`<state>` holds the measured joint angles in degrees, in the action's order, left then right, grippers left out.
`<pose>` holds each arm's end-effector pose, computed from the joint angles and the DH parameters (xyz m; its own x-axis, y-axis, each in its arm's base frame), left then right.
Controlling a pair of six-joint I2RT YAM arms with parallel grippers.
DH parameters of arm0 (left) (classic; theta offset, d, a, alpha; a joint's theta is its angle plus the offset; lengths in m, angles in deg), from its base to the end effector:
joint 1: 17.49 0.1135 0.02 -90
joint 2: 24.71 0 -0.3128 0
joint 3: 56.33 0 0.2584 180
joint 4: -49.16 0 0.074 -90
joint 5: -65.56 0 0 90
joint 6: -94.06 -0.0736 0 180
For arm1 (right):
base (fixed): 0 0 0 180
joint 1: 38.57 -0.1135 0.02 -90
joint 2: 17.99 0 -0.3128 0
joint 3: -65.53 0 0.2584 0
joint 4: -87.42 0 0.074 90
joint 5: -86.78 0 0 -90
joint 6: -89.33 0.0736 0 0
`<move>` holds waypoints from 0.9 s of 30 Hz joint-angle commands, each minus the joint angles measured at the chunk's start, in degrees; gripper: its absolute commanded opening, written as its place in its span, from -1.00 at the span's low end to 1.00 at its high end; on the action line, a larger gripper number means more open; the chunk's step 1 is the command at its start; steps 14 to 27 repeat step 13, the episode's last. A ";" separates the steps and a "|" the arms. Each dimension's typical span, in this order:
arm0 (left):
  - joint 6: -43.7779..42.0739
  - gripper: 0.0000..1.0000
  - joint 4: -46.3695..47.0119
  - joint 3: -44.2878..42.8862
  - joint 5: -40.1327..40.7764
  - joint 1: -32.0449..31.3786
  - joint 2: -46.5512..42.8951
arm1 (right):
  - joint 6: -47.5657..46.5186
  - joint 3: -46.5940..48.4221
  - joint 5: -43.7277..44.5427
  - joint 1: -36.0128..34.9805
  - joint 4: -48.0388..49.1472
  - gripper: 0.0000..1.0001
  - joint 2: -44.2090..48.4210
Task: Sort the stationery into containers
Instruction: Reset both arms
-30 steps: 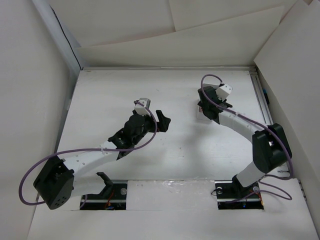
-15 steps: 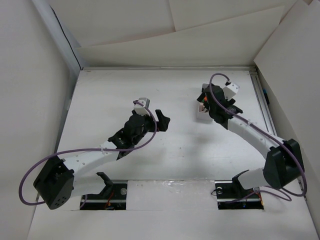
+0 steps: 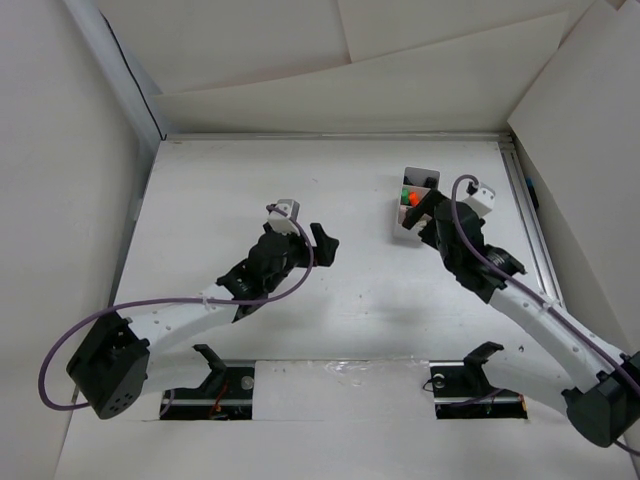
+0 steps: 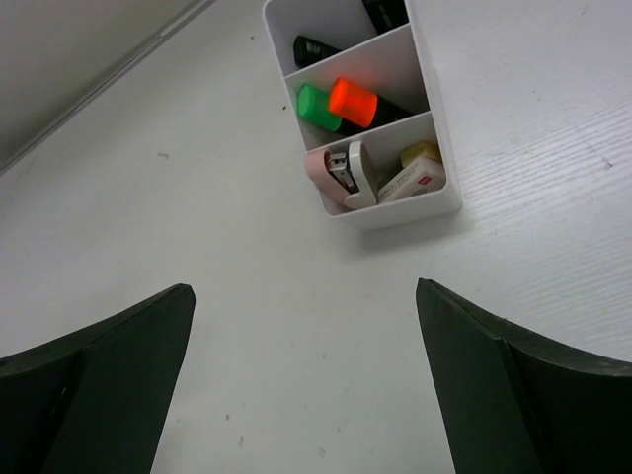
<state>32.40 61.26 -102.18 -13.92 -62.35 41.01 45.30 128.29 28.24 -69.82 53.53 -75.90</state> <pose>0.2075 -0.1876 0.2910 -0.3527 -0.3075 -0.8838 0.4520 0.7710 -0.4486 0.2173 0.0869 0.3340 -0.3261 0.5195 -0.7898 0.2619 0.8524 0.4525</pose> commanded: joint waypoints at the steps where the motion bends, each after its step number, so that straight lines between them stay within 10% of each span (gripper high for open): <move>1: -1.18 1.00 4.18 1.22 -1.03 0.21 -1.90 | -0.80 -1.00 -0.97 -1.80 -3.26 1.00 3.84; 27: -1.10 1.00 9.89 3.67 -12.55 0.21 -2.94 | 3.15 -1.00 2.20 -7.60 -12.67 1.00 10.71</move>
